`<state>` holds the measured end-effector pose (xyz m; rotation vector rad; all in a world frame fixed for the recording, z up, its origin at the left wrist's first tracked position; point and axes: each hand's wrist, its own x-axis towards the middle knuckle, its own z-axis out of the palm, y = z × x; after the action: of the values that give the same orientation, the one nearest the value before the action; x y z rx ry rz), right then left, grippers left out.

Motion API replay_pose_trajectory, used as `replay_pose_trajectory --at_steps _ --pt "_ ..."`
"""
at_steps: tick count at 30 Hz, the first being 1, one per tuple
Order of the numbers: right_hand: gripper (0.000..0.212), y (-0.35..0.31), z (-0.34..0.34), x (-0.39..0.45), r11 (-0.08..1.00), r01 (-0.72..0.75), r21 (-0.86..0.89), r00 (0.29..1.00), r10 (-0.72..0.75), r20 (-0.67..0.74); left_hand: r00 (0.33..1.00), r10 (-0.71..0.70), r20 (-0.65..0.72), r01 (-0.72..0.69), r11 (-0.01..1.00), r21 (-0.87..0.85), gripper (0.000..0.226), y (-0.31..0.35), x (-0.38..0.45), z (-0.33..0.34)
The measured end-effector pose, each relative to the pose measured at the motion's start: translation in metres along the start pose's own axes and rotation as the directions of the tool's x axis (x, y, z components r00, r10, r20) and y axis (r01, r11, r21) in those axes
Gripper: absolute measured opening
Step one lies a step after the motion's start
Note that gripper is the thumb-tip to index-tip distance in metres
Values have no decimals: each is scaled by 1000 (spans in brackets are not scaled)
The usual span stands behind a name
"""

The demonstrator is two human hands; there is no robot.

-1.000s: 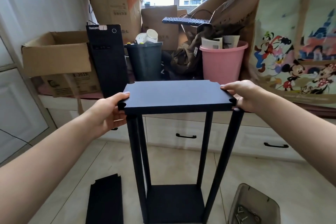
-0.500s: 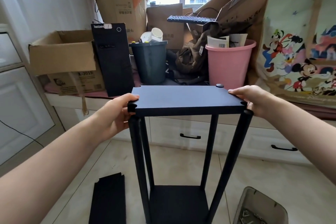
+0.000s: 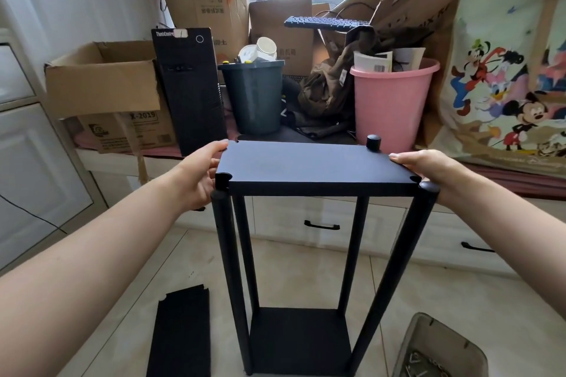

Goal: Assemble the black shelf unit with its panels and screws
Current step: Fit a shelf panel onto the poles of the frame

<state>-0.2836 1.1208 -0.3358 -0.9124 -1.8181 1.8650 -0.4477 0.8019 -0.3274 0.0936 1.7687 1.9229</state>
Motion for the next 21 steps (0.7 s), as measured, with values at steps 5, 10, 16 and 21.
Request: replay_pose_trajectory --at_steps 5,10,16,21 --pt "15 1 -5 7 1000 -8 26 999 7 51 998 61 -29 -60 998 14 20 -1 11 -1" --pt "17 5 -4 8 996 -15 83 998 9 69 995 87 -41 -84 993 81 25 -11 24 -8" --pt "15 10 -1 -3 981 -27 194 989 -1 147 995 61 -76 -50 990 135 23 -29 31 -6" --pt "25 11 -2 -3 977 -70 203 991 44 128 987 109 -116 -96 988 119 25 -17 33 -1"
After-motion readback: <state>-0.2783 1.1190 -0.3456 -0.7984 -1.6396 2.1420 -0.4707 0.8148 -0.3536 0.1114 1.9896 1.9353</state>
